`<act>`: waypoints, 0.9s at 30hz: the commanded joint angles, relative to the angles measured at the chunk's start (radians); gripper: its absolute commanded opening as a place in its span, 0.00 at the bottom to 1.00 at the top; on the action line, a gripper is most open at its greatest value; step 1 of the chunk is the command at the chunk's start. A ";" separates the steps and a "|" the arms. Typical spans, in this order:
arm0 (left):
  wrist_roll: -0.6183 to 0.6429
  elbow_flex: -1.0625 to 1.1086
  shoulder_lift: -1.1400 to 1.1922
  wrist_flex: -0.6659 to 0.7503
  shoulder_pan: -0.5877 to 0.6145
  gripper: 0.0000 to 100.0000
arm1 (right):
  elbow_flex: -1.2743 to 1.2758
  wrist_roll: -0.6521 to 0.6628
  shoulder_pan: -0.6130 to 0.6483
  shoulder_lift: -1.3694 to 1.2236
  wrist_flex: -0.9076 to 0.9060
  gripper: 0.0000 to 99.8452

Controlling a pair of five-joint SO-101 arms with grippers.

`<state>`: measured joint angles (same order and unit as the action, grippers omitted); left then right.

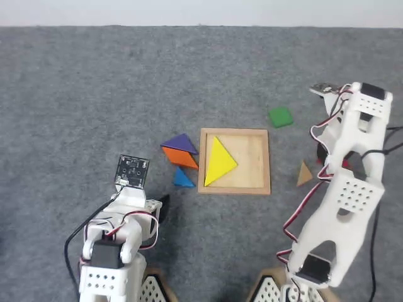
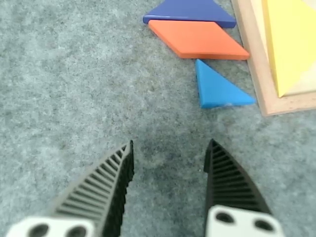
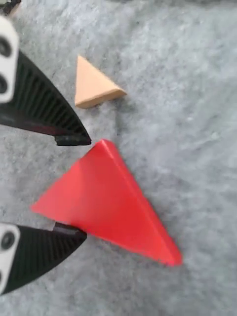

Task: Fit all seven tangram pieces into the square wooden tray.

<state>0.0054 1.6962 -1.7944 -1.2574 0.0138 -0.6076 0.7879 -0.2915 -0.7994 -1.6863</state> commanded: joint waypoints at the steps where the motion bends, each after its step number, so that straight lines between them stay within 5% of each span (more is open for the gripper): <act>1: 0.009 -0.013 -0.021 -0.003 0.002 0.23 | -0.023 -0.009 0.027 0.008 0.021 0.26; 8: 0.009 -0.013 -0.021 -0.003 0.002 0.23 | -0.023 -0.057 0.056 0.022 0.010 0.27; 15: 0.009 -0.013 -0.021 -0.003 0.002 0.23 | -0.018 -0.066 0.062 -0.002 0.019 0.42; 27: 0.009 -0.013 -0.021 -0.003 0.002 0.23 | -0.021 -0.130 0.071 -0.050 0.045 0.41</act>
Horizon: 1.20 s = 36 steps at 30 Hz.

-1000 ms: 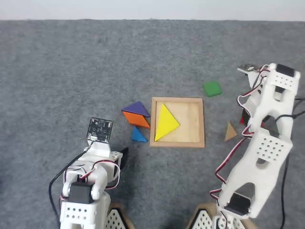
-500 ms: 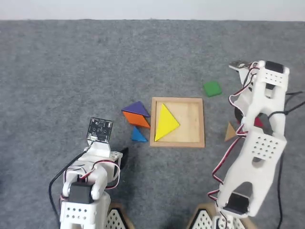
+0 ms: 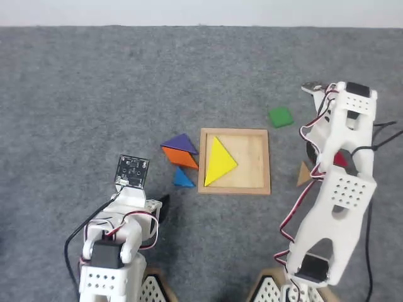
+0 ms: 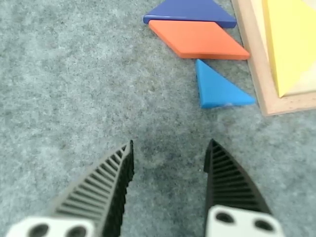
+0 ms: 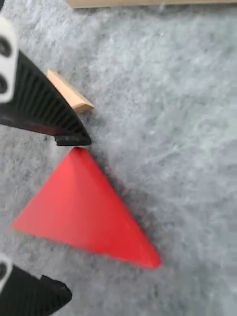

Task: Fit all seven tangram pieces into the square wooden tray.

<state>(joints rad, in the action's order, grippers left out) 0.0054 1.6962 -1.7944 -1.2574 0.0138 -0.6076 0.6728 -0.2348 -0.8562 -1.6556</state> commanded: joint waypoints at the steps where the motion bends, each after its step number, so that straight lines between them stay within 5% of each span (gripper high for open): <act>1: 0.009 -0.013 -0.021 -0.003 0.002 0.23 | -0.021 -0.015 0.013 -0.004 0.022 0.41; 29: 0.009 -0.013 -0.021 -0.003 0.002 0.23 | -0.023 -0.233 0.038 -0.048 0.030 0.41; 36: 0.009 -0.013 -0.021 -0.003 0.002 0.23 | -0.023 -0.233 0.047 -0.048 0.031 0.31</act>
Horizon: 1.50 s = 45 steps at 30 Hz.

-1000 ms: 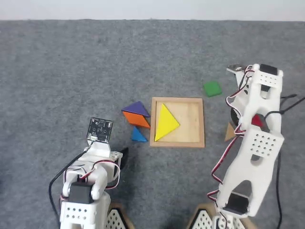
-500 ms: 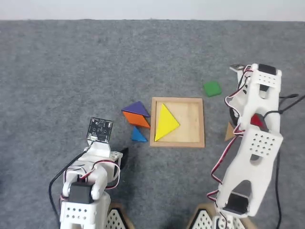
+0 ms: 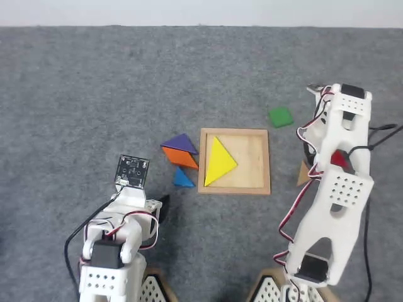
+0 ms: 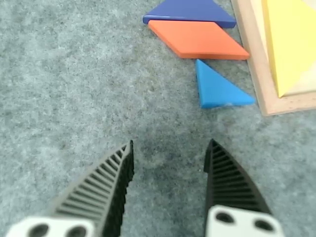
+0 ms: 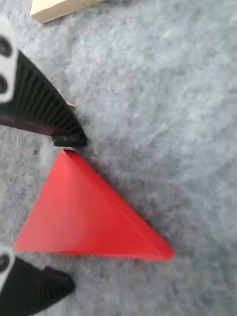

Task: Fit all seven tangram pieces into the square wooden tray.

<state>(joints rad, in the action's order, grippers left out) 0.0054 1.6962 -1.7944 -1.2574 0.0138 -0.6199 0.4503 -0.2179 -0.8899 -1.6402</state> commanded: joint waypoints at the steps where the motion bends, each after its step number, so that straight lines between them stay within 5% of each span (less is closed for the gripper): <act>1: 0.009 -0.013 -0.021 -0.003 0.002 0.23 | -0.011 -0.011 0.030 -0.015 0.016 0.31; 8: 0.009 -0.013 -0.021 -0.003 0.002 0.23 | -0.011 -0.012 0.030 -0.015 0.008 0.30; 22: 0.009 -0.013 -0.021 -0.003 0.002 0.23 | -0.011 -0.006 0.030 -0.015 0.007 0.10; 45: 0.009 -0.013 -0.021 -0.003 0.002 0.23 | -0.011 -0.052 0.251 0.246 -0.139 0.09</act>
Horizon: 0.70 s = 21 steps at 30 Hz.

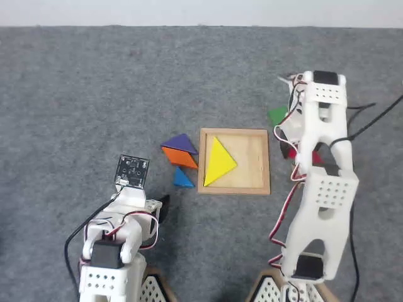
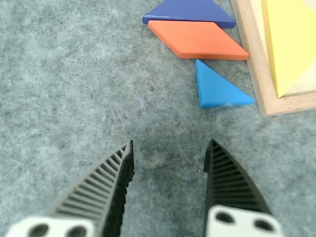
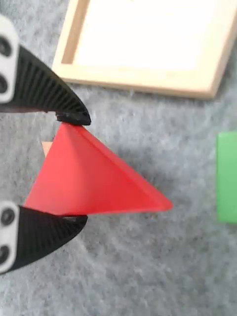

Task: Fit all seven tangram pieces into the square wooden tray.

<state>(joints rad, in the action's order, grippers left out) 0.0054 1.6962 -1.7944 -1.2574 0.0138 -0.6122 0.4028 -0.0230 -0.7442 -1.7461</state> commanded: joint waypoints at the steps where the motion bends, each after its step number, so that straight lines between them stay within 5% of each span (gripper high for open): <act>1: 0.009 -0.013 -0.021 -0.003 0.002 0.23 | -0.018 0.011 0.076 0.111 -0.036 0.09; 21: 0.009 -0.013 -0.021 -0.003 0.002 0.23 | 0.489 0.281 0.440 0.682 0.101 0.10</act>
<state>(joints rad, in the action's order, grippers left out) 0.0054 1.6962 -1.7944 -1.2574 0.0138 -0.1903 0.6452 0.3606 -0.1657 -1.7016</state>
